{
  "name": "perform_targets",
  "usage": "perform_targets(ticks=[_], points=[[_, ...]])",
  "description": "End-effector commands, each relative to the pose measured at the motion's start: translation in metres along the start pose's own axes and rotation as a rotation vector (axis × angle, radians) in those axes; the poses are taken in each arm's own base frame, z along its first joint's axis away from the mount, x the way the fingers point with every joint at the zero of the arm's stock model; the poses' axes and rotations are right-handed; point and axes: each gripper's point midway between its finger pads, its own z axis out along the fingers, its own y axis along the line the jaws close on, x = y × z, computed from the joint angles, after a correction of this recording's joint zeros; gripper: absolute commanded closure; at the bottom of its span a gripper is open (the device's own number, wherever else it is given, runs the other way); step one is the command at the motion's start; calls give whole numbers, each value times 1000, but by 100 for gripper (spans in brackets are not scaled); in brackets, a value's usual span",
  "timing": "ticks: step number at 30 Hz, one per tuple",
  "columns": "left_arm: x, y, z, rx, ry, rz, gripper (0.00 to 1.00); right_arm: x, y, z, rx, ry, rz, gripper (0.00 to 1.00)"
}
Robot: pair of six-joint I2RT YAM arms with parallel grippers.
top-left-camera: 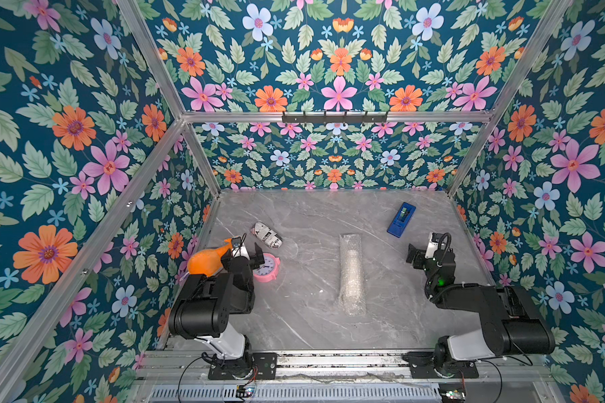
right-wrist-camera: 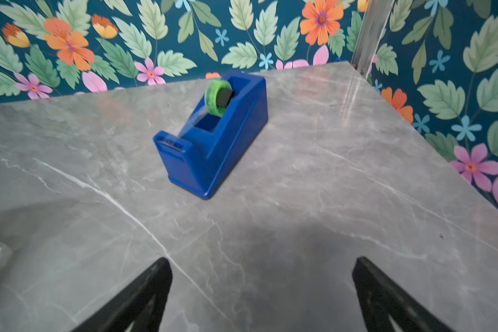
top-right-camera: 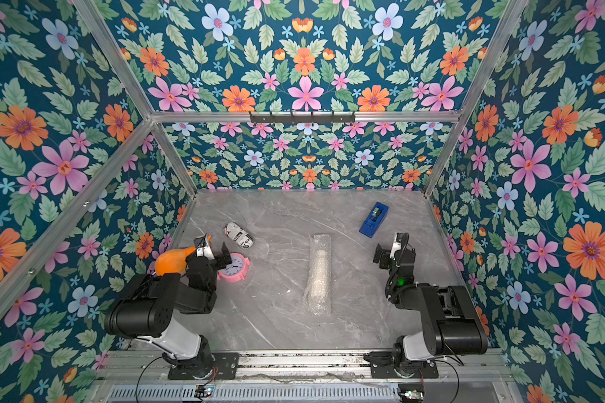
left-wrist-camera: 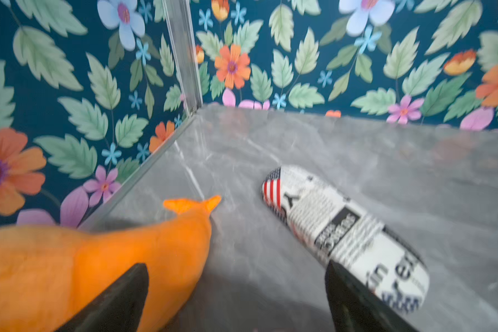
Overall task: Wrap vases in bubble wrap
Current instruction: Reset both arms
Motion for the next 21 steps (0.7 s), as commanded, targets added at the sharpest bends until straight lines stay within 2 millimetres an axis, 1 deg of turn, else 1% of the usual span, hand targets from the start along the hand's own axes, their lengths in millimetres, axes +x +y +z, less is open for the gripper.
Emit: perform_targets(ticks=[1,2,5,6,9,10,11,12,16,17,18,21], points=[[0,0,1,2,6,-1,1,-8,4,1,-28,-44,-11,1],[-1,0,1,2,-2,-1,0,-4,4,1,-26,-15,-6,1],[-1,0,1,1,-1,2,0,-9,3,0,-22,-45,-13,1],[-1,-1,1,3,-1,4,0,-6,3,0,-21,-30,-11,1],[-1,-1,1,3,2,6,0,-8,4,0,-26,-40,-17,1],[-1,-1,2,2,1,6,0,-7,9,-3,-50,-49,-34,1],[-1,-1,1,3,1,6,0,-6,20,-4,-113,-46,-56,1],[-1,-1,1,2,1,6,0,-5,24,-4,-132,-40,-62,1],[-1,-1,1,3,0,6,0,-5,20,-3,-118,-37,-51,1],[-1,-1,1,3,1,6,0,-5,13,0,-92,-18,-20,1],[-1,-1,2,3,0,6,0,-6,11,1,-93,-12,-9,1],[-1,-1,2,3,0,6,0,-6,13,-1,-88,-30,-31,1]])
